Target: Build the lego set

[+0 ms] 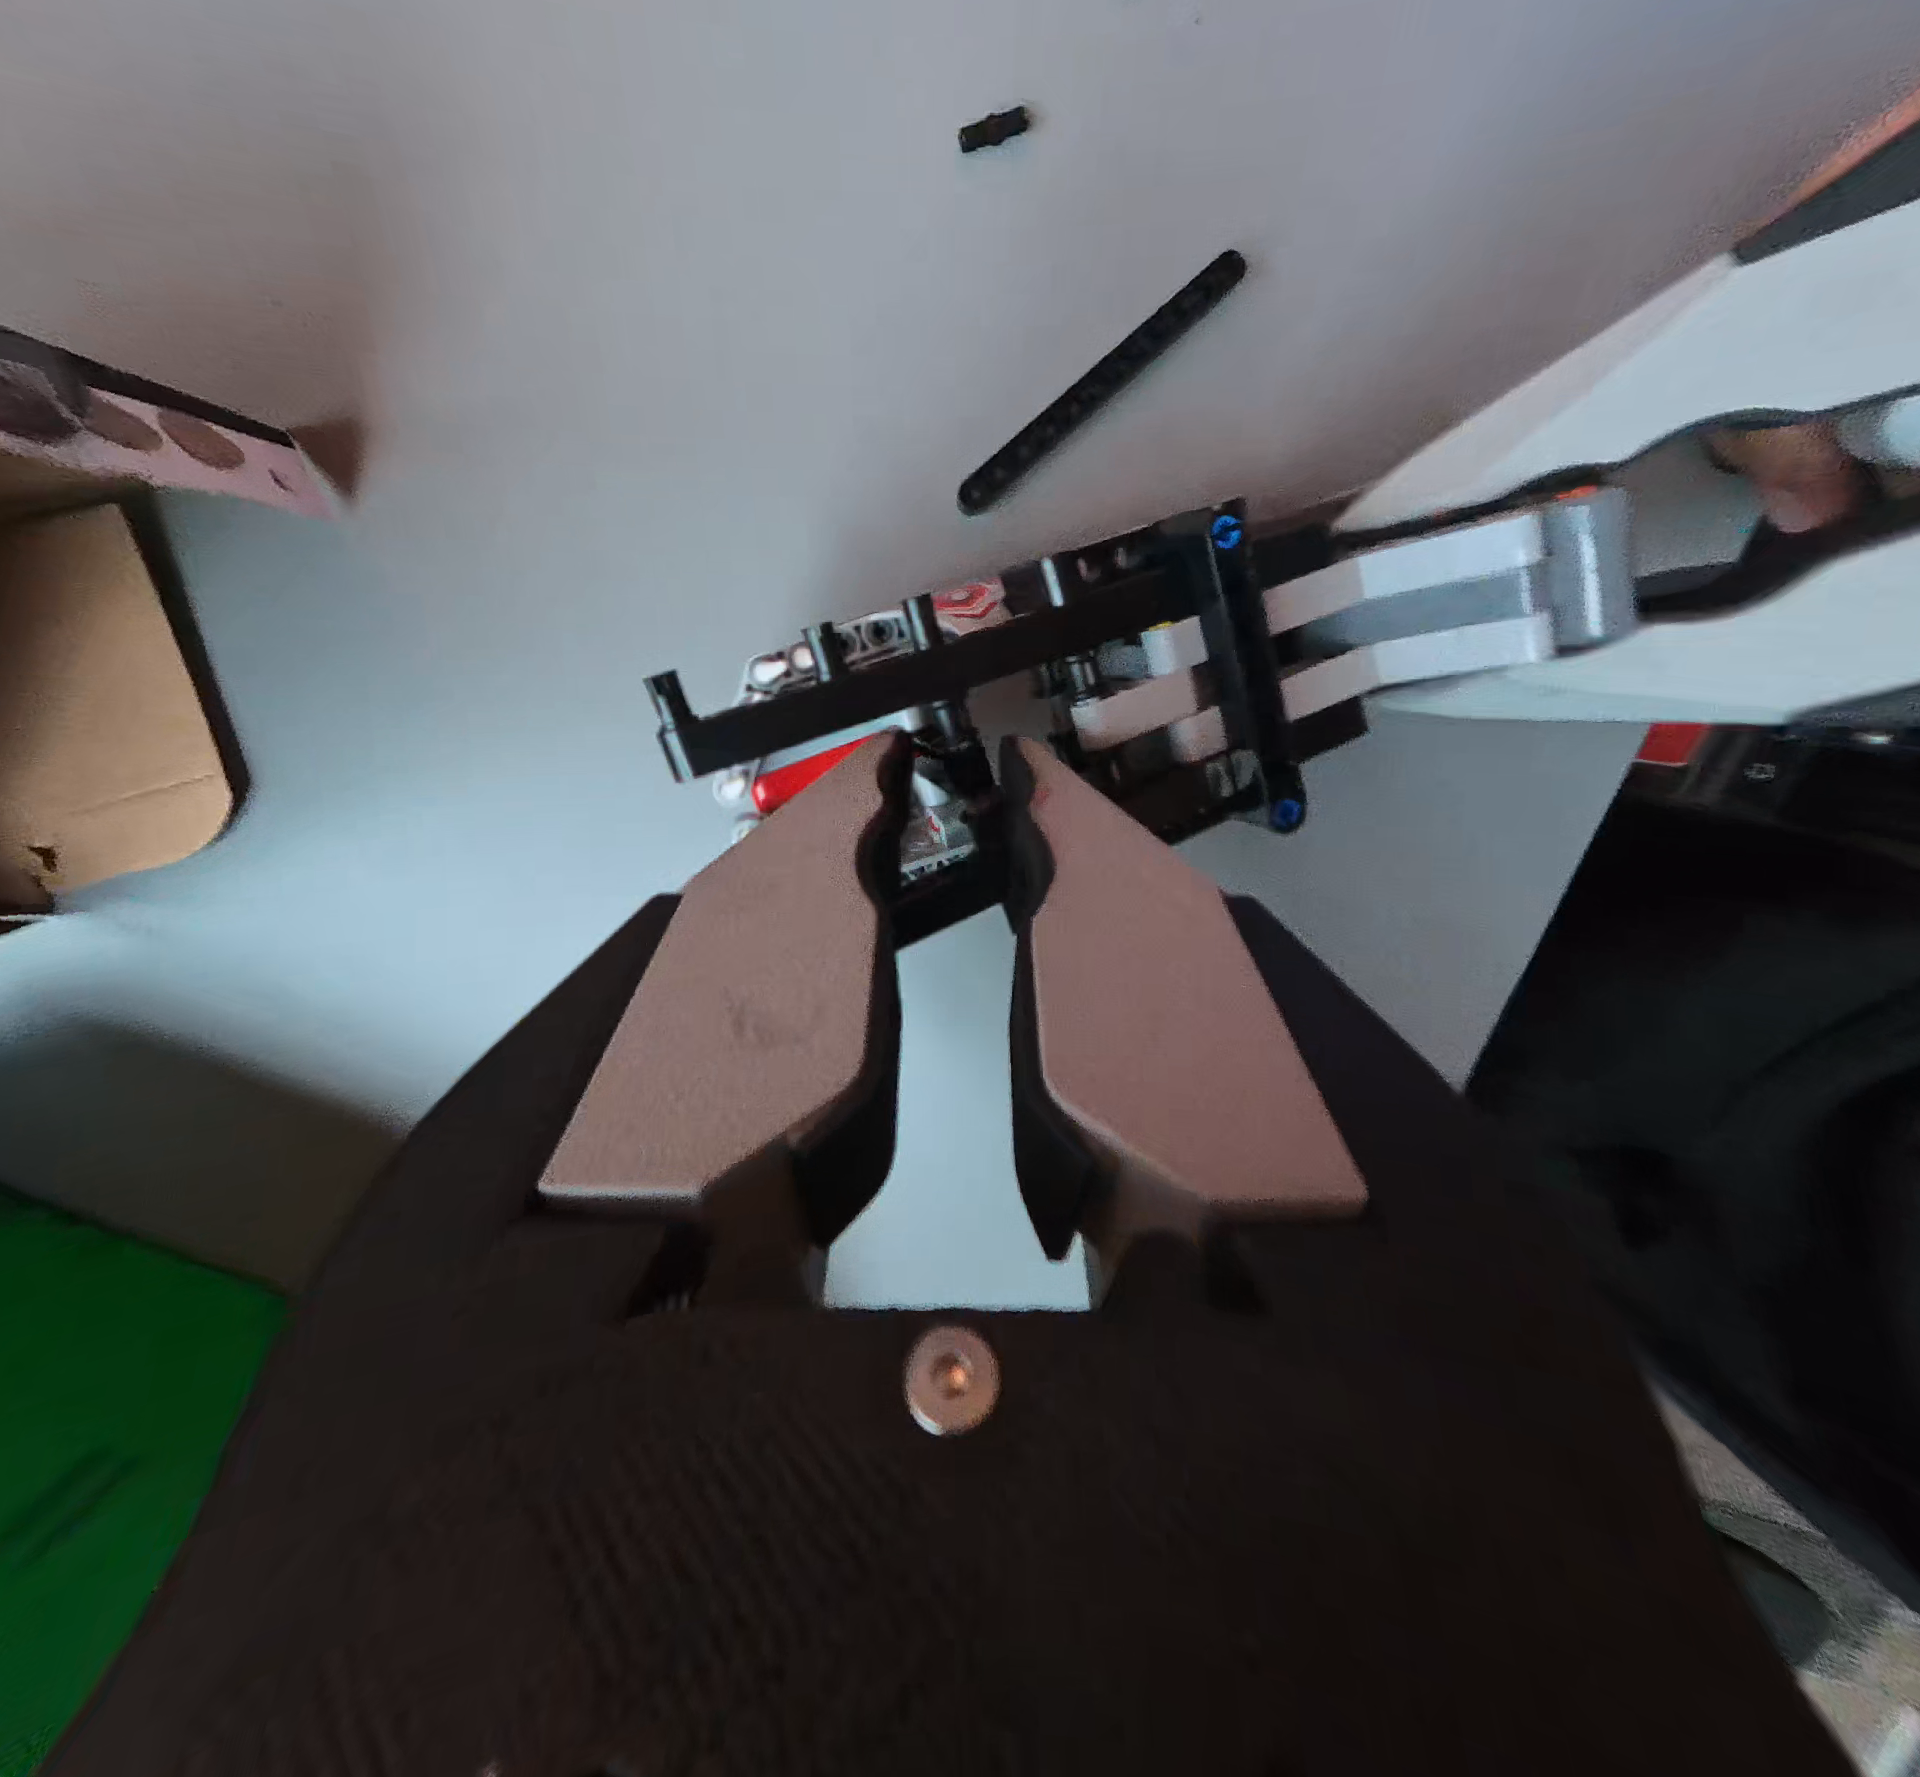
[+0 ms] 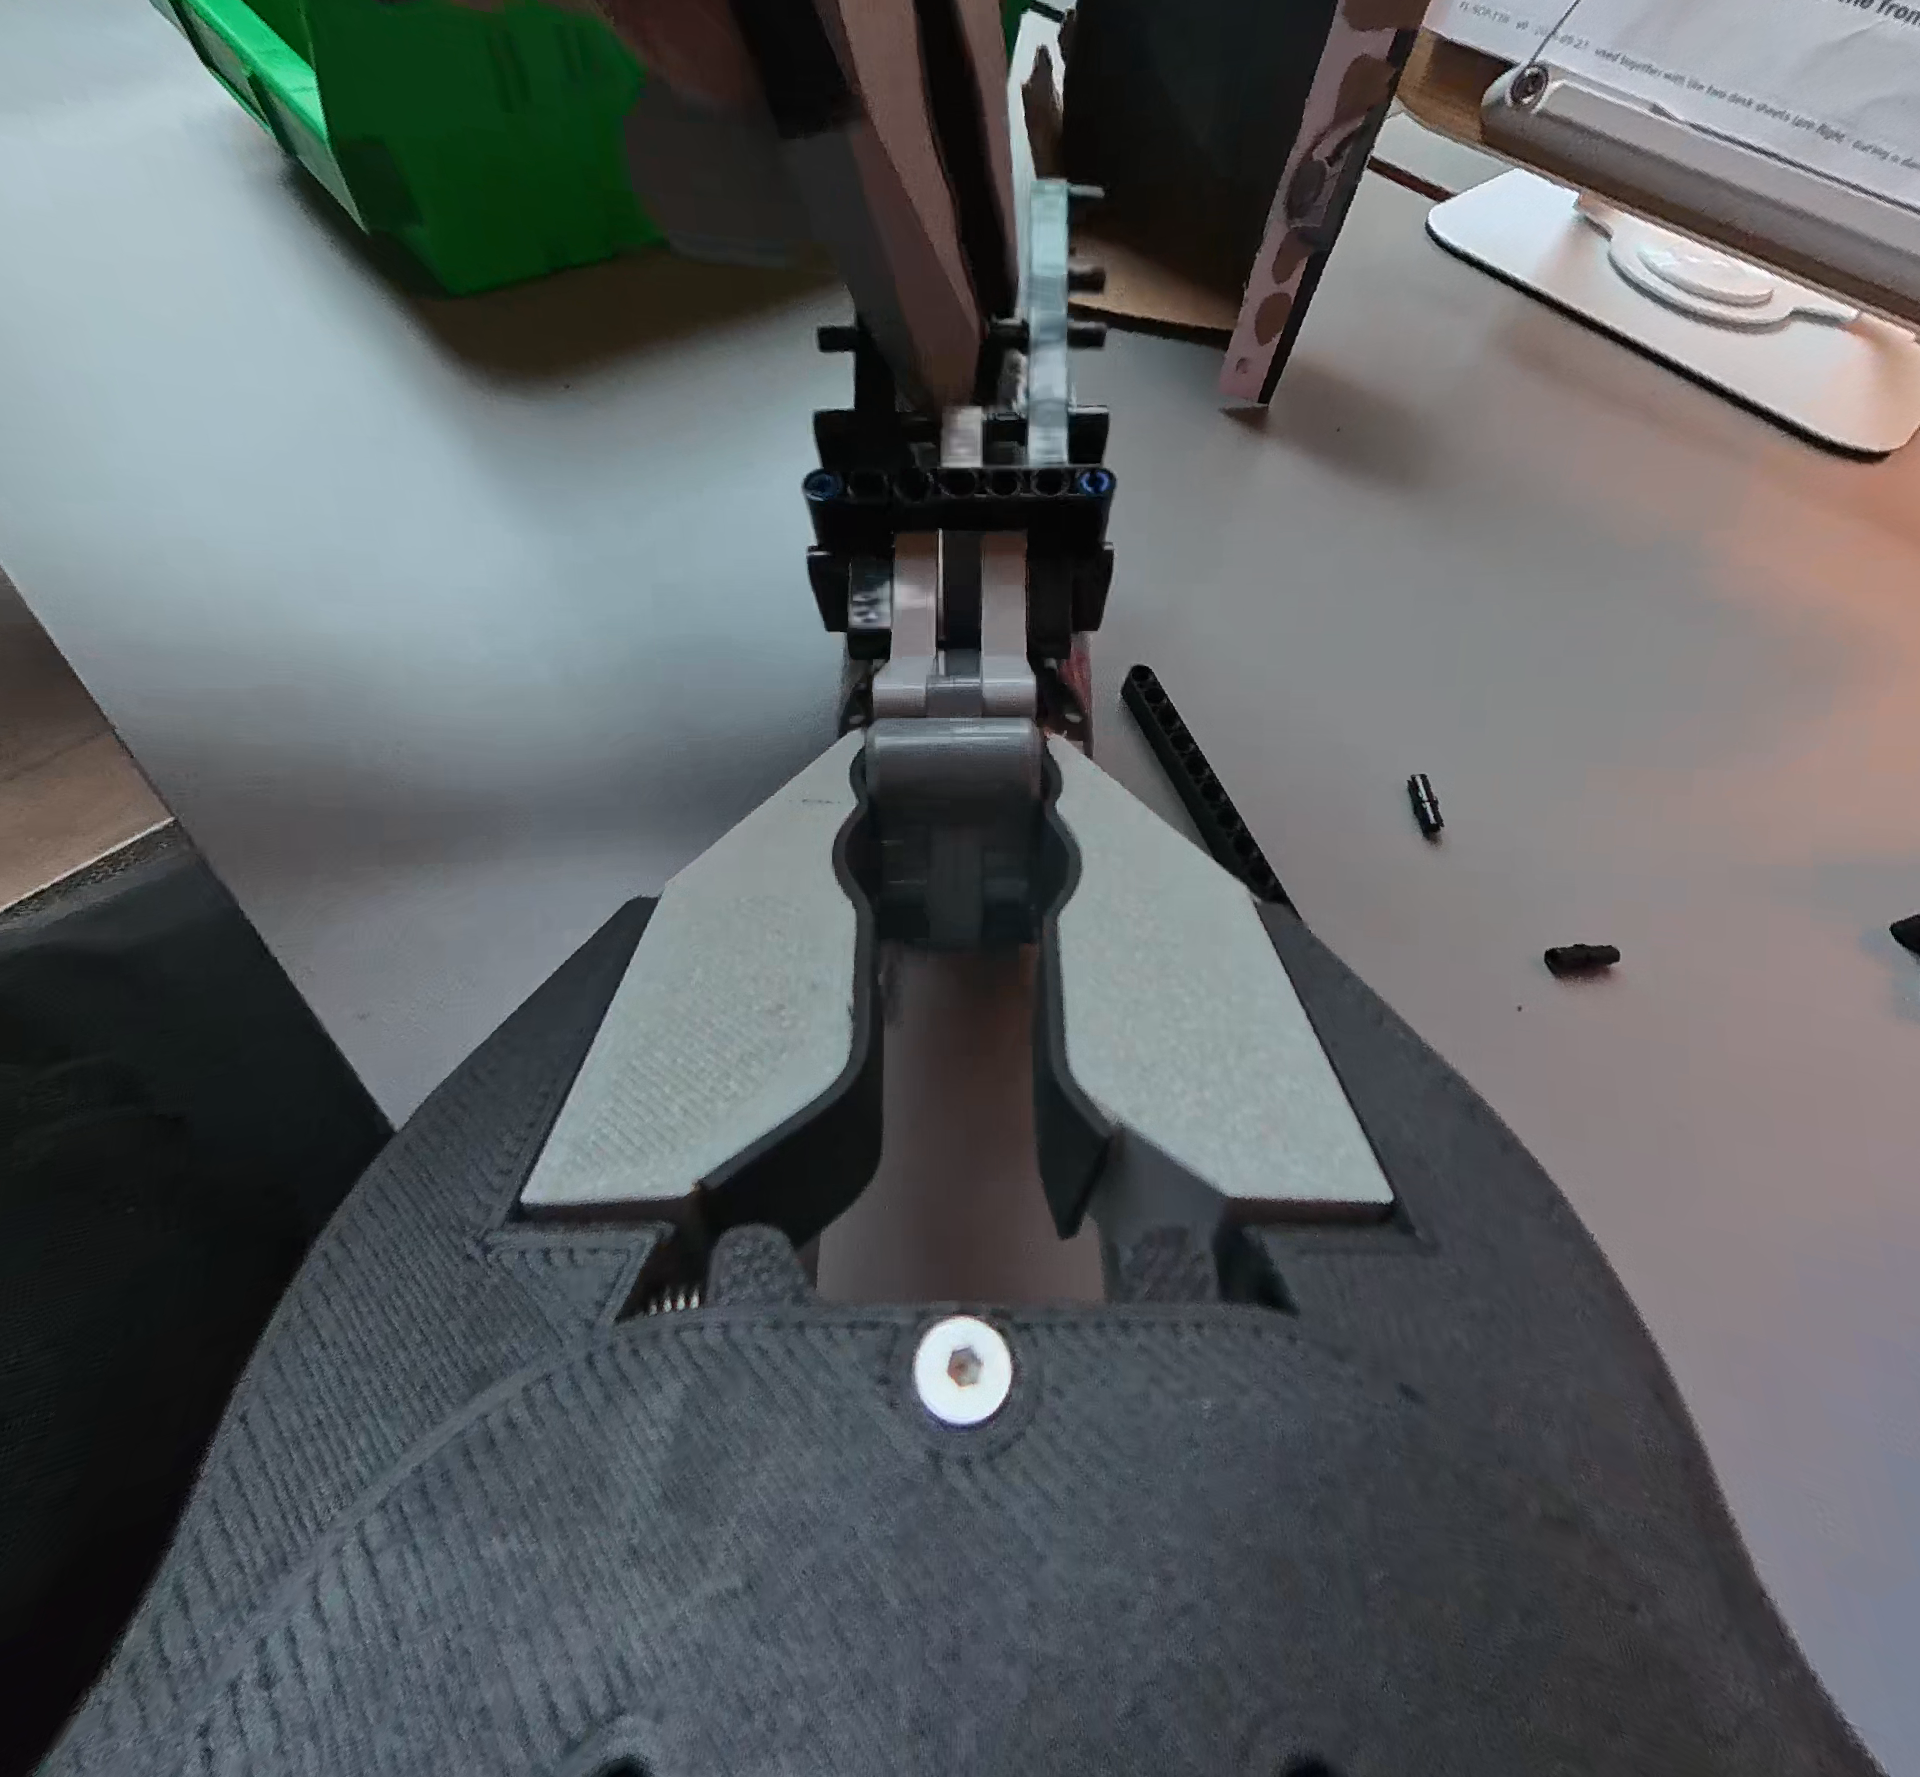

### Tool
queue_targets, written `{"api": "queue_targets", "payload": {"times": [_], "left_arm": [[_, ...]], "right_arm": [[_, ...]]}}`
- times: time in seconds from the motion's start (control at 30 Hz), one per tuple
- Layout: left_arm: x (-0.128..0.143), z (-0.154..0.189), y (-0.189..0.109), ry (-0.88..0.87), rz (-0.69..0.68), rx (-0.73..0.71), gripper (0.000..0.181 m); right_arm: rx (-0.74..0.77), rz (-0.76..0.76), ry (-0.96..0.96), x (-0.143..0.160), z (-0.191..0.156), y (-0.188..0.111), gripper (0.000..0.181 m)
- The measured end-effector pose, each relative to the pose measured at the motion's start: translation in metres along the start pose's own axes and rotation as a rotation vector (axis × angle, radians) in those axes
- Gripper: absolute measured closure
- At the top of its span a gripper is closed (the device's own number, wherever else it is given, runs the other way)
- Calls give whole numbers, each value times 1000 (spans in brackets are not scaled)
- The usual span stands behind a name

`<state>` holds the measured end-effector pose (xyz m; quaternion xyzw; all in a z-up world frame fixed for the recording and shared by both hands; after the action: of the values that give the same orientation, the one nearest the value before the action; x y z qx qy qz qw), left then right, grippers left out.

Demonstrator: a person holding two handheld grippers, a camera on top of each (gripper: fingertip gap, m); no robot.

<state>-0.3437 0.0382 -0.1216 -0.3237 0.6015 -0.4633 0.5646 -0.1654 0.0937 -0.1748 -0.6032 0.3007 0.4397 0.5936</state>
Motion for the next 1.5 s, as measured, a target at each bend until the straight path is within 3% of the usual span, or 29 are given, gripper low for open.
{"api": "queue_targets", "payload": {"times": [0.17,0.23,0.3,0.37,0.57,0.67,0.77,0.9,1.13,1.5], "left_arm": [[0,2,1,46,-17,-87,171],[1,1,-2,54,-4,-112,173],[0,0,-4,67,-3,-139,174],[0,-1,-2,74,-14,-167,174],[4,2,-2,36,59,-240,175],[7,6,-3,62,98,-317,175],[6,9,-5,44,160,-350,175],[8,9,-3,14,182,-407,175],[4,7,-2,-8,165,-437,176],[5,5,-2,-21,160,-437,175]], "right_arm": [[-62,128,-5,2,21,-39,143],[6,86,37,10,51,-52,163],[-35,-4,67,18,74,-52,163],[-57,-145,80,22,86,-38,138],[49,-338,-125,24,86,18,135],[-32,-353,-123,19,90,28,178],[-69,-372,-108,16,93,32,178],[-84,-394,-72,9,95,25,178],[-80,-432,-63,-6,92,-13,178],[-96,-493,-89,33,80,-27,178]]}}
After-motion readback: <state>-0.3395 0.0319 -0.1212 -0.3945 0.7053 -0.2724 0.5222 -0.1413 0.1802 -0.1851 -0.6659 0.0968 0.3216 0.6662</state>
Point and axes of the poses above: each gripper's, where its closed fingertips meet, y out along the fingers, x out of its underside, z = x × y across the jaws, the point moved 10 cm from there along -y, back along the fingers, and after that the axes turned 2 degrees about -z, right-handed, at the moved point
